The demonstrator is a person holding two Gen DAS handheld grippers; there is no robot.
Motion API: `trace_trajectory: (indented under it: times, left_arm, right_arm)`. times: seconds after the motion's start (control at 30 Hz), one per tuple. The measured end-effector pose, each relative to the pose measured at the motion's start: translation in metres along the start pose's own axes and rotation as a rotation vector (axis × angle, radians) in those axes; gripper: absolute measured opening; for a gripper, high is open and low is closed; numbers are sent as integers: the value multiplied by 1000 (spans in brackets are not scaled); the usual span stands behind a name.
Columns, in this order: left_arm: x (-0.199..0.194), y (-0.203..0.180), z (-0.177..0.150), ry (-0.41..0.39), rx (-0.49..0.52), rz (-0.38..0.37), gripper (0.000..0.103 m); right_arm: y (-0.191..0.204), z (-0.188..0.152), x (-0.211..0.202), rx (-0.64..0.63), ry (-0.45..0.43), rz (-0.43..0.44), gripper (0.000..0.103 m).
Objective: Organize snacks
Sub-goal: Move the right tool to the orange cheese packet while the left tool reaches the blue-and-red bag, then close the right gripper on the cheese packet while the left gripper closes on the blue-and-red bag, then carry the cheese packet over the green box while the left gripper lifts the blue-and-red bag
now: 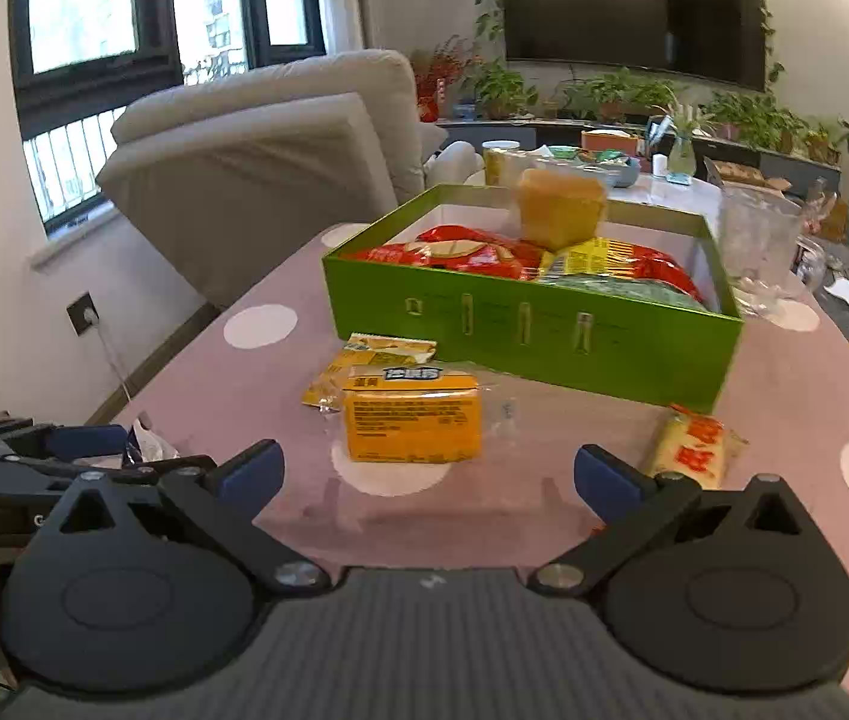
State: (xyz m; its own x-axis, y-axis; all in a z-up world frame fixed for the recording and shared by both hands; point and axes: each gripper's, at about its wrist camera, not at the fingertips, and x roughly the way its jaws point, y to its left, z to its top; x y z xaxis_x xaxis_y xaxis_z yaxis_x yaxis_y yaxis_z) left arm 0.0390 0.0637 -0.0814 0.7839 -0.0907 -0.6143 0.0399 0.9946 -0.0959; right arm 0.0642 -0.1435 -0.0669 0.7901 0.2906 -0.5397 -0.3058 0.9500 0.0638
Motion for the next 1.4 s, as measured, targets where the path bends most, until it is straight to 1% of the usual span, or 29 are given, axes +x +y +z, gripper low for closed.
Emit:
trace_trajectory:
  times: [0.07,0.13,0.17,0.3,0.4,0.67,0.93,1.1,1.4]
  left_arm:
    - [3,1,-2,14,5,-5,58]
    - [4,2,-4,10,19,0,52]
    - [4,2,-4,8,29,-1,51]
    - [4,6,-4,1,35,-22,51]
    - [5,7,-5,-7,50,-34,51]
    - [8,12,-4,-20,59,-63,51]
    - [11,13,-4,-27,69,-76,51]
    - [10,15,-3,-29,56,-76,49]
    - [-4,8,5,-63,75,-67,49]
  right_arm:
    - [5,2,6,-13,7,-1,59]
    - [8,6,13,-9,15,-11,59]
    - [9,8,17,-7,19,-16,59]
    - [12,13,36,-1,55,-52,59]
    - [14,14,47,0,80,-55,59]
    - [11,16,65,10,117,-88,59]
    - [11,16,82,22,148,-80,59]
    - [7,18,77,66,135,-56,59]
    - [1,19,46,87,71,-21,58]
